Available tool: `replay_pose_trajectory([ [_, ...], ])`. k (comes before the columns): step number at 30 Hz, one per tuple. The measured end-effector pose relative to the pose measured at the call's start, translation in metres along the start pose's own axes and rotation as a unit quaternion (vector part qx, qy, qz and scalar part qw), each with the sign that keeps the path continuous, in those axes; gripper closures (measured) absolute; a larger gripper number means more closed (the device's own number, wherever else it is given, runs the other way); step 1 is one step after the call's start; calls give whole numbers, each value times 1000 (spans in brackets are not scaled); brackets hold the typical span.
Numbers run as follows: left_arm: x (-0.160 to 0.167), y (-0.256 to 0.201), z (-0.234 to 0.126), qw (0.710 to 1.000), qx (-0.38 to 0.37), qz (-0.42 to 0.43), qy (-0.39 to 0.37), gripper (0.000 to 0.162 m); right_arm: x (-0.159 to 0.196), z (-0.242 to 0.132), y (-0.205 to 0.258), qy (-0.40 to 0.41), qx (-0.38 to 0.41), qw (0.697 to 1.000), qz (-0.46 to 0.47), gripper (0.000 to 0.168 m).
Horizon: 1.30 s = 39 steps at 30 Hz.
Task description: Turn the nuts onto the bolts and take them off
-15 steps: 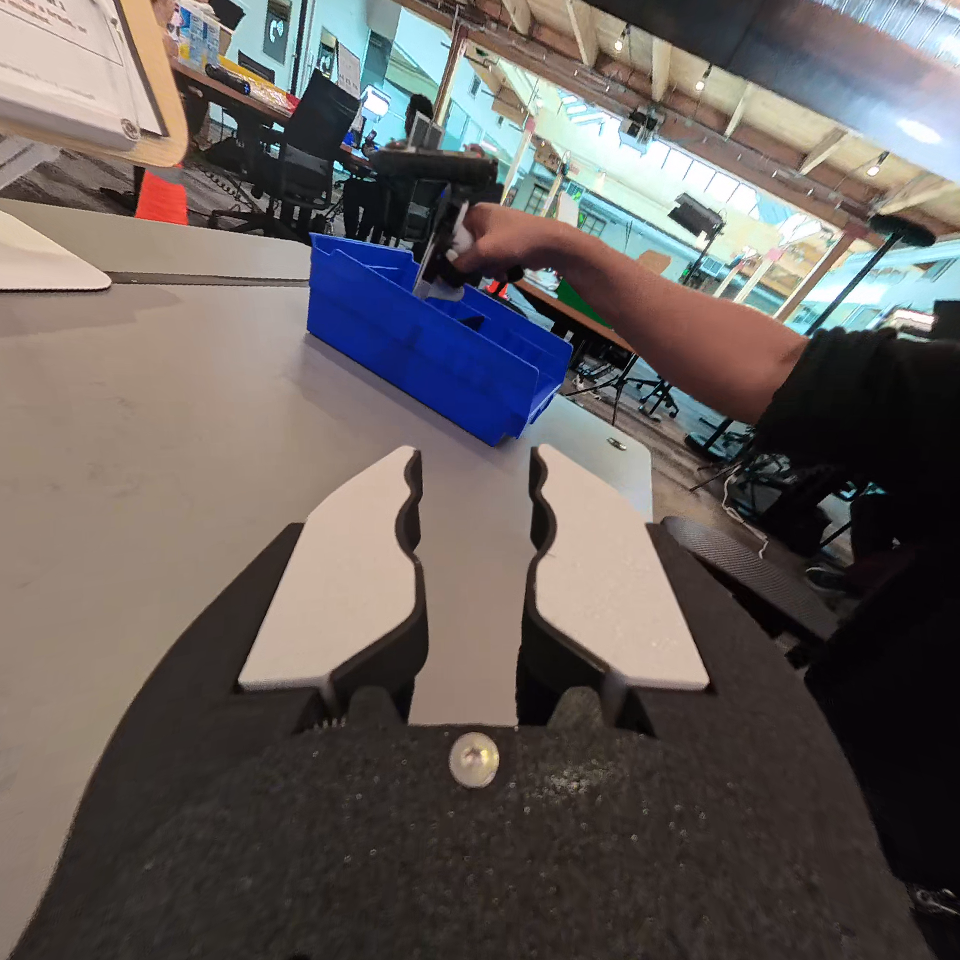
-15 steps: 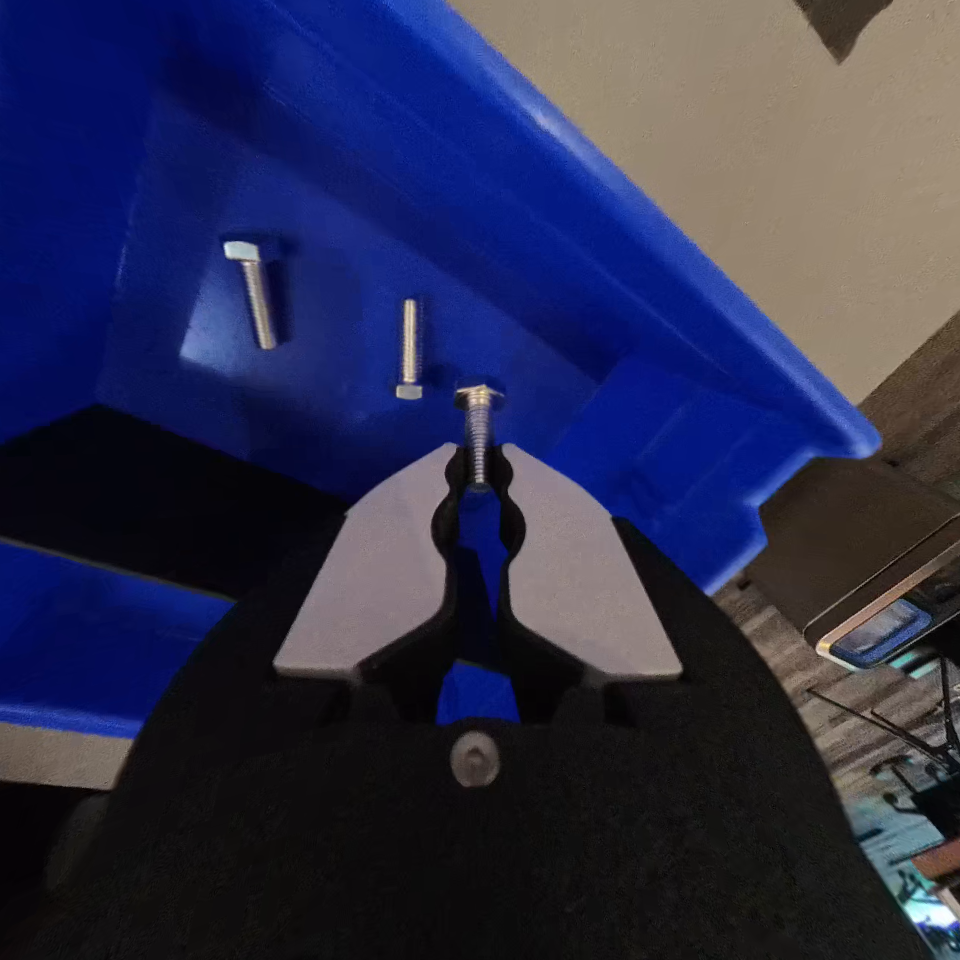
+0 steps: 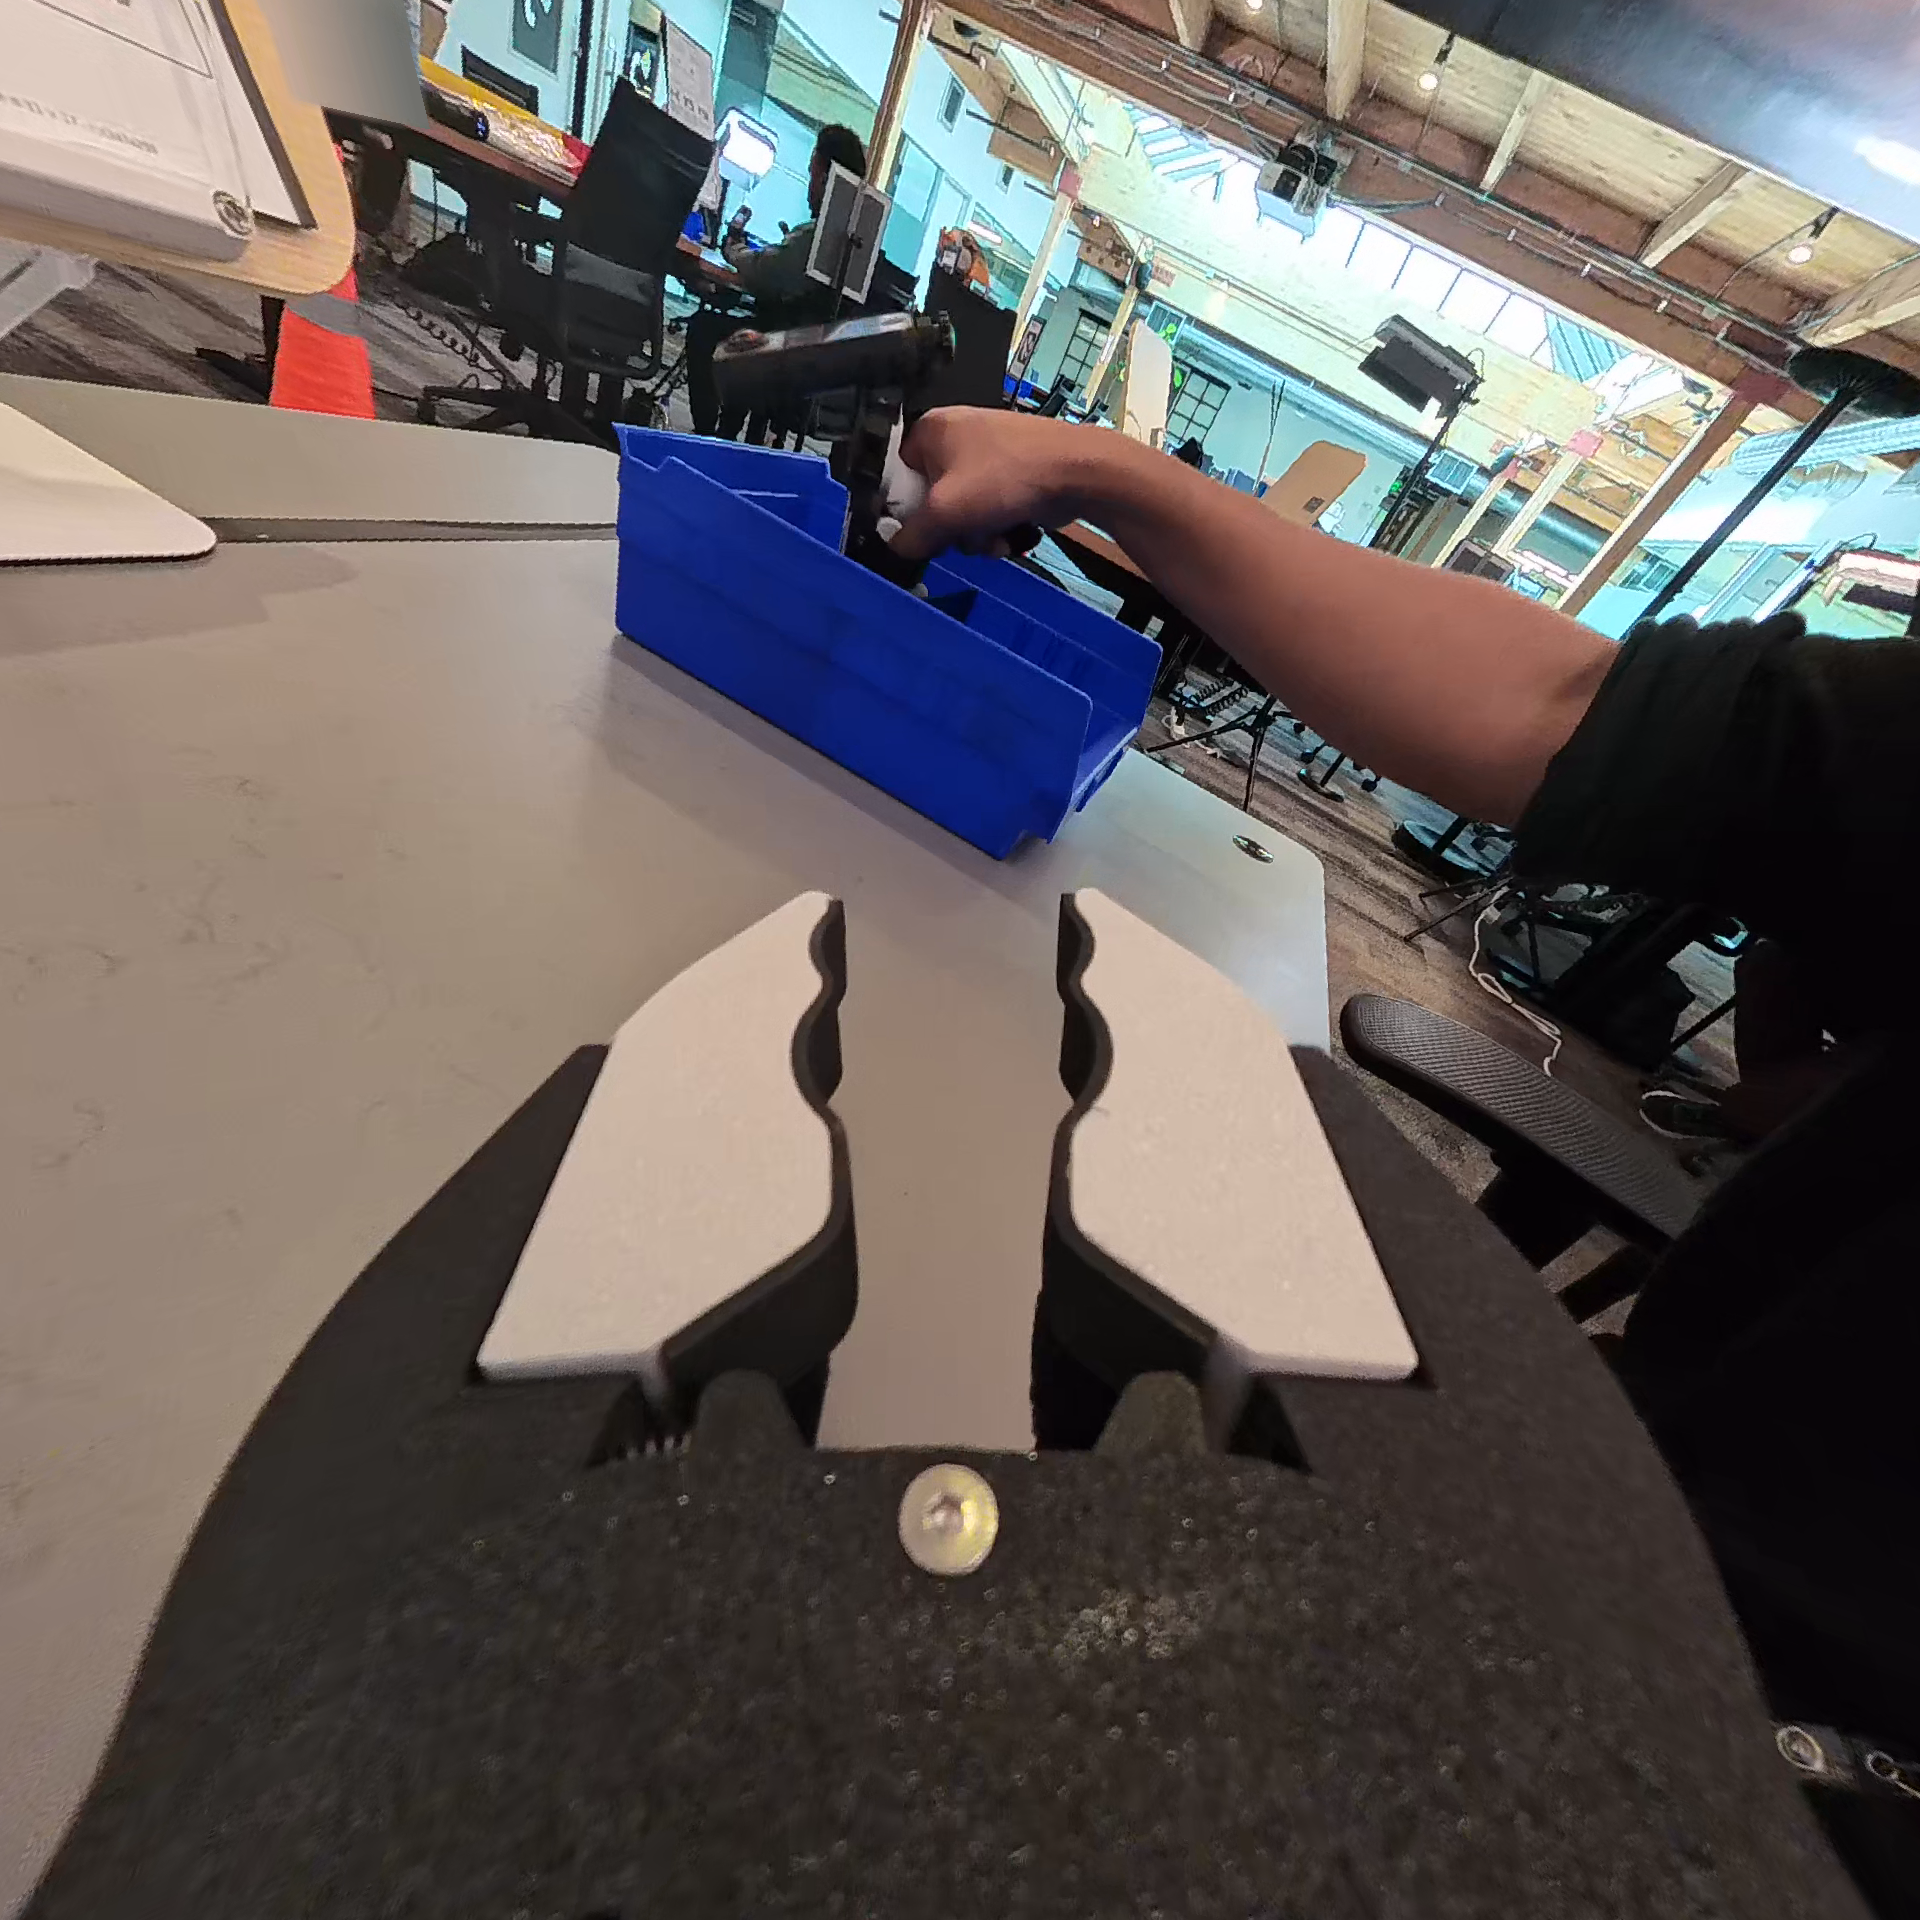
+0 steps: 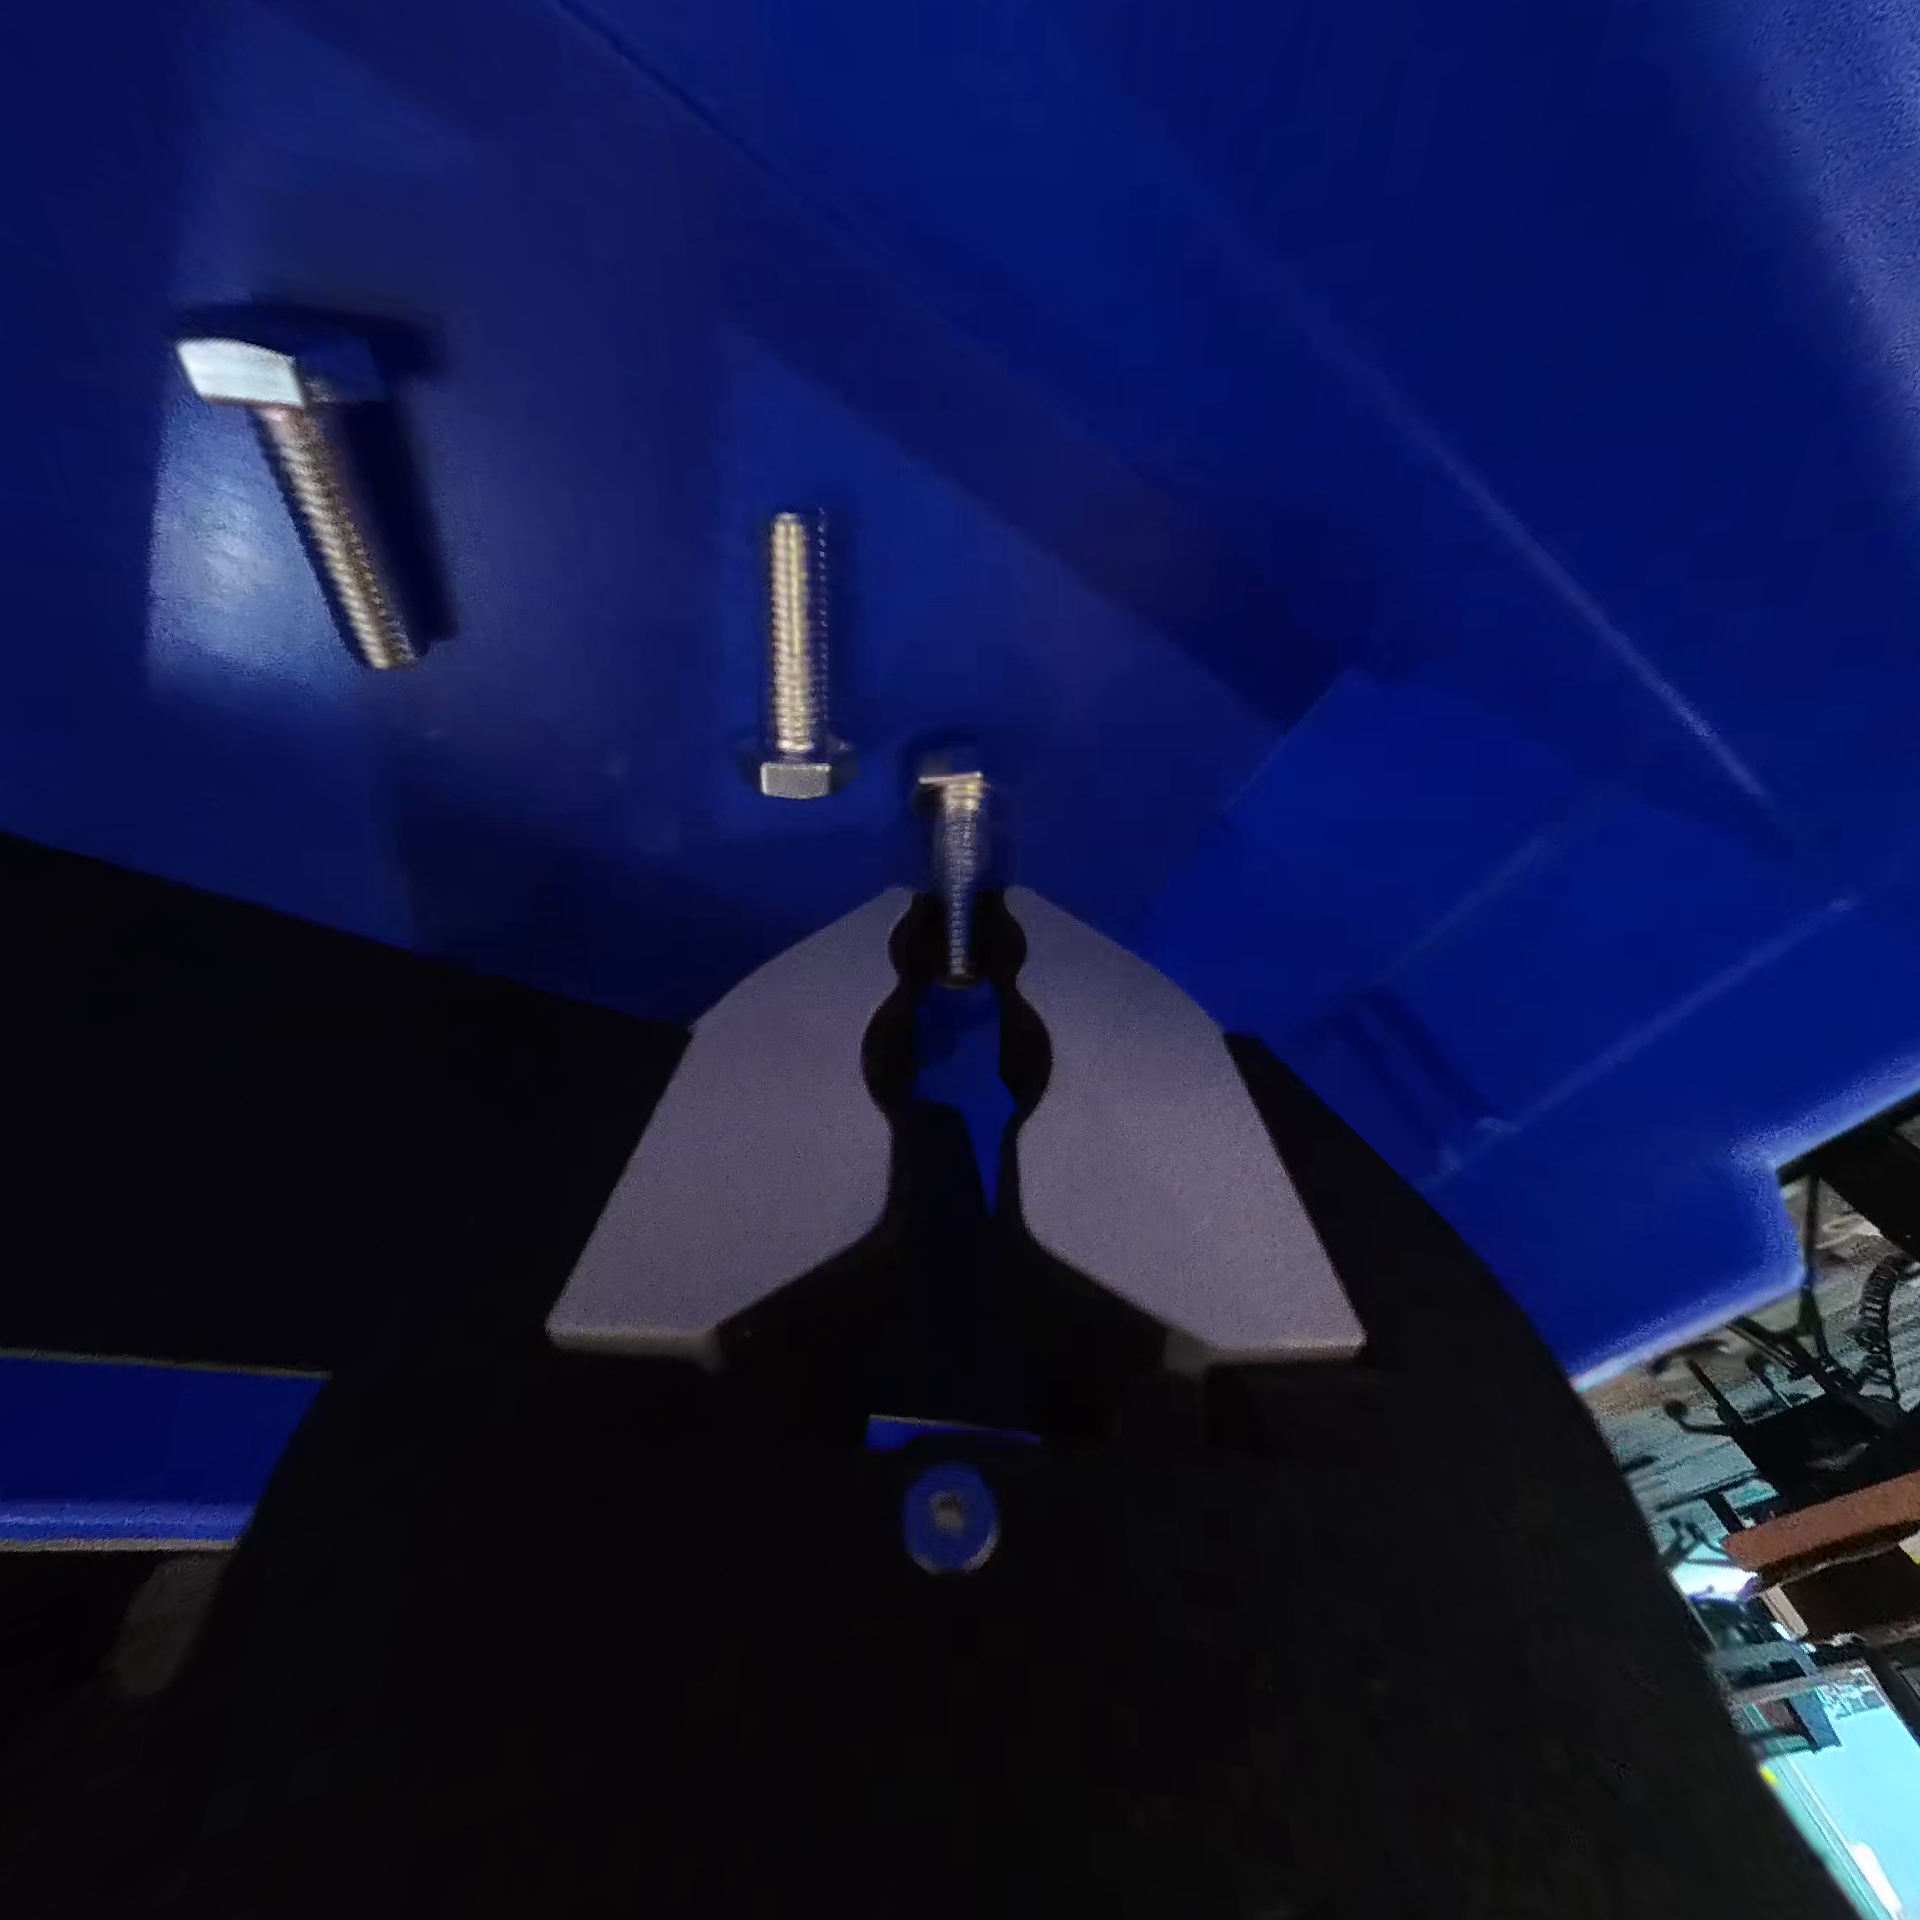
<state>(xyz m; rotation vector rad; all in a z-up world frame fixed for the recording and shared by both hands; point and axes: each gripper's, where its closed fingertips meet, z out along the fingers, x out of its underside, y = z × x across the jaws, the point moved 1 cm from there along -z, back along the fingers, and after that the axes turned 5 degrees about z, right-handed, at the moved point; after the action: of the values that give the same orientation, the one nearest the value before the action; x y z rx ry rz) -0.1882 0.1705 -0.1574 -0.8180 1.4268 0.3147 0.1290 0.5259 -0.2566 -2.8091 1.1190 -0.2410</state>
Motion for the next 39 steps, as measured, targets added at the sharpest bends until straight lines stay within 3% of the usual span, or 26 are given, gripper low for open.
replay_pose_trajectory([
  [11,1,-4,1,1000,5,0,3,124,2,-11,2,-38,-4,999,-9,138],
  [14,1,-4,1,1000,2,1,5,124,8,-48,4,-96,2,995,2,132],
  [17,2,-3,1,1000,-1,5,6,124,13,-112,24,-240,-2,971,20,132],
  [20,3,-1,1,1000,-7,6,9,124,27,-175,76,-421,-52,906,19,132],
  [23,3,1,1,1000,-15,9,10,124,48,-222,168,-604,-192,773,-22,131],
  [25,4,5,1,999,-32,12,12,124,67,-231,215,-693,-255,675,-18,129],
  [26,6,8,1,999,-44,15,19,124,74,-226,229,-721,-263,641,-1,127],
  [28,9,12,1,997,-67,32,32,124,85,-207,250,-754,-257,604,24,126],
  [31,13,11,3,993,-90,56,48,124,95,-169,266,-750,-212,625,30,124],
  [33,16,10,4,992,-97,61,58,124,108,-154,269,-759,-185,623,32,125],
  [36,17,8,7,989,-108,72,69,125,113,-136,278,-735,-188,651,21,130],
  [39,-6,-13,0,990,-103,64,70,125,112,-135,281,-729,-207,652,22,132],
])
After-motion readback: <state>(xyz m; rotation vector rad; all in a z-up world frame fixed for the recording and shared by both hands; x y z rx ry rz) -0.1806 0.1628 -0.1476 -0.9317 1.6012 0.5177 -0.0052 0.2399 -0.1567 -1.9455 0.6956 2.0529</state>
